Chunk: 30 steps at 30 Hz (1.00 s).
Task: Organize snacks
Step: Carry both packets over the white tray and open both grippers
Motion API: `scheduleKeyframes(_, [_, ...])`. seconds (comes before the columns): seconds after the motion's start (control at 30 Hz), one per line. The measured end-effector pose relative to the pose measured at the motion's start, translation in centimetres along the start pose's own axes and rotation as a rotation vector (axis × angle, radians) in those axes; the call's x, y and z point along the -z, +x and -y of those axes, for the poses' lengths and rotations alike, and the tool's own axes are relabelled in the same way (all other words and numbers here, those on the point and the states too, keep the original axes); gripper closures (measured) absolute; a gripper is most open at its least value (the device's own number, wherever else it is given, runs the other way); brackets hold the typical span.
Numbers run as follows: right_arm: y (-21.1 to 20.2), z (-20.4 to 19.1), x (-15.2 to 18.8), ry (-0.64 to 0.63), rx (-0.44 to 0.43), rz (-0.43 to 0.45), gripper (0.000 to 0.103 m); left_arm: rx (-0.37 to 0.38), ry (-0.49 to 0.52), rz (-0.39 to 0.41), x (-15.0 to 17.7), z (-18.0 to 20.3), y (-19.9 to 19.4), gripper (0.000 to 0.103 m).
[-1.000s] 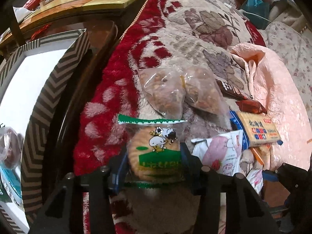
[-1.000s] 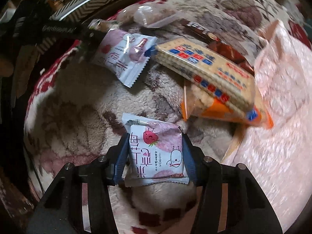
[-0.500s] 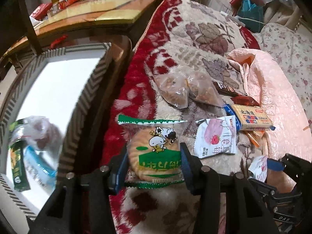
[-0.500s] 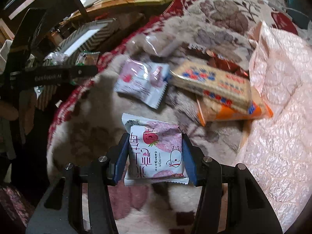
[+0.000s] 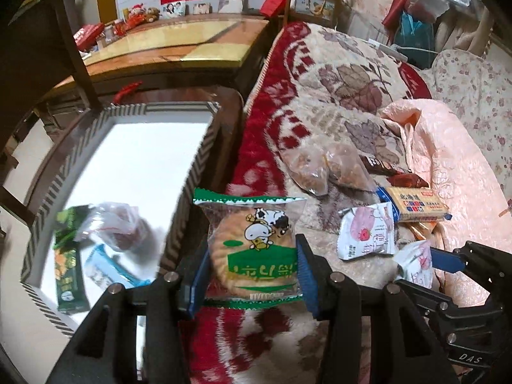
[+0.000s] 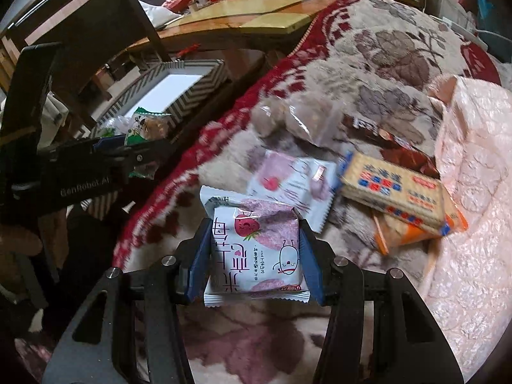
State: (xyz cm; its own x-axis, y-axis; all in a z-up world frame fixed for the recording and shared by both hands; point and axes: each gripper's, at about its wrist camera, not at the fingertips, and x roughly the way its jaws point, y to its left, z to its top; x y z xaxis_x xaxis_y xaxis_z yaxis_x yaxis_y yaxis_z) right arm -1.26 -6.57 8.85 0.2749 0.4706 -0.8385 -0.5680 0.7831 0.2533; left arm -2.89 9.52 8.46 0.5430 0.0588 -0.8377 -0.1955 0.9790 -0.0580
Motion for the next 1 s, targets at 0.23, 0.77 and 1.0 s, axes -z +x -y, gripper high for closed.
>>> scheduleKeyframes(0.23, [0.5, -2.8, -2.2, -0.04, -0.025, 0.009, 0.052, -0.027, -0.032, 0.029, -0.2, -2.1, -1.0, 0.052])
scheduleKeyframes(0.77, [3.4, -8.9, -5.8, -0.157, -0.062, -0.041, 0.052, -0.101, -0.141, 0.047, 0.4, -8.6, -1.9, 0.052])
scheduleKeyframes(1.0, [4.2, -11.8, -7.2, -0.204, -0.077, -0.043, 0.052, -0.13, -0.199, 0.045, 0.9, -11.4, -2.0, 0.052])
